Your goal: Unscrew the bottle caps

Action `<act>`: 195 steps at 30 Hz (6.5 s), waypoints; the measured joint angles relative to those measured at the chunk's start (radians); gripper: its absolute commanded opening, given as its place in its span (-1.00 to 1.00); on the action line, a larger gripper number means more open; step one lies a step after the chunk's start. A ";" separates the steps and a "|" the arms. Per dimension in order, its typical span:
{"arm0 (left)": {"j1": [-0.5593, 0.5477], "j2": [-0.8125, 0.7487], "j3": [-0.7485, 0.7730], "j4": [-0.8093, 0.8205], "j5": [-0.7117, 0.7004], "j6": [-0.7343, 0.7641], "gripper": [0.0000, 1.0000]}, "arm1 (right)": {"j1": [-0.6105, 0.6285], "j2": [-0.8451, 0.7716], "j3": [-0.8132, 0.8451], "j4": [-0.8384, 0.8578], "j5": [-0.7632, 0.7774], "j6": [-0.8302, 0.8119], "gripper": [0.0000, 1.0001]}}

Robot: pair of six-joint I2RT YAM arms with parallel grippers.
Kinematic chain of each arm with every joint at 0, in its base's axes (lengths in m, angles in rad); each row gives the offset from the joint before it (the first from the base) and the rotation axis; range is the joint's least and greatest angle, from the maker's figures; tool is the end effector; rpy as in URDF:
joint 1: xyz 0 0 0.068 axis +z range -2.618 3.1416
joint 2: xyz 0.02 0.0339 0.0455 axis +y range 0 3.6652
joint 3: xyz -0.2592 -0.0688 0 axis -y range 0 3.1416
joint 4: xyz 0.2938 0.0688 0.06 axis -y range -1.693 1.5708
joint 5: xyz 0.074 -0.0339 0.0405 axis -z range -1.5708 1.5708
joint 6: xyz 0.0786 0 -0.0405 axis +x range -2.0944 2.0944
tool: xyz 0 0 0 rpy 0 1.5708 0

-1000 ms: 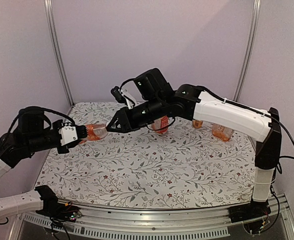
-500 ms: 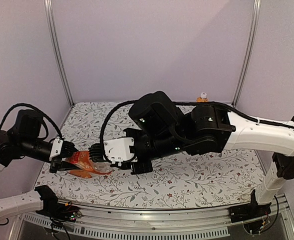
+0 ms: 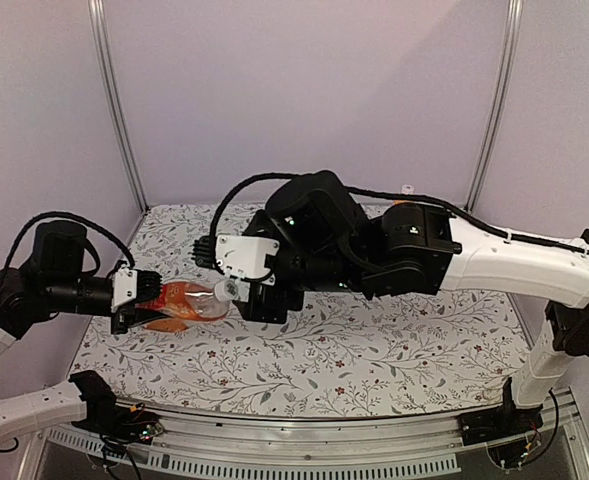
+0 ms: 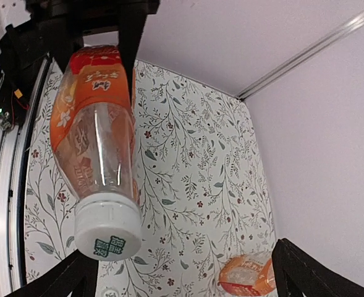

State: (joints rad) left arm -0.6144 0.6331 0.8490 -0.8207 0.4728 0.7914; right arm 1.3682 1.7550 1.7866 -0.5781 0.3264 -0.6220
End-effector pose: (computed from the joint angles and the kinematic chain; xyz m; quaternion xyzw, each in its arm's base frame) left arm 0.1457 -0.1466 0.3065 0.6396 0.5866 -0.1667 0.4681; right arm 0.1225 0.4710 0.3604 -0.6781 0.5350 0.0444 0.5019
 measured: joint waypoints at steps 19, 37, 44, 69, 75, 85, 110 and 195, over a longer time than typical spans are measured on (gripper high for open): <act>0.000 0.003 -0.052 0.212 -0.314 0.012 -0.49 | -0.253 0.098 0.057 0.150 -0.589 1.131 -0.04; 0.000 0.001 -0.048 0.133 -0.205 0.040 -0.51 | -0.153 0.101 0.095 -0.010 -0.517 0.843 -1.00; -0.008 0.004 -0.020 -0.088 0.099 0.114 -0.53 | 0.113 -0.032 -0.107 0.029 -0.124 0.113 -1.00; -0.004 -0.008 -0.095 0.108 -0.163 0.053 -0.56 | -0.019 -0.035 -0.136 0.138 -0.217 0.264 0.95; -0.003 -0.010 -0.114 0.192 -0.259 0.041 -0.53 | -0.167 -0.034 -0.101 0.161 -0.375 0.774 0.65; -0.003 -0.011 -0.114 0.225 -0.288 0.034 -0.53 | -0.200 0.051 -0.058 0.190 -0.522 1.184 -0.19; -0.010 -0.003 -0.075 -0.053 0.085 0.096 -0.55 | 0.121 -0.066 -0.220 0.109 -0.090 0.096 -1.00; -0.014 -0.005 -0.124 -0.031 0.034 0.222 -0.56 | 0.211 -0.083 -0.517 0.552 0.231 -0.821 -1.00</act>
State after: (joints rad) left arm -0.6281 0.6277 0.7254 -0.8516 0.5064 1.0138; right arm 1.5791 1.6722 1.2697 -0.0257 0.5571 -1.4429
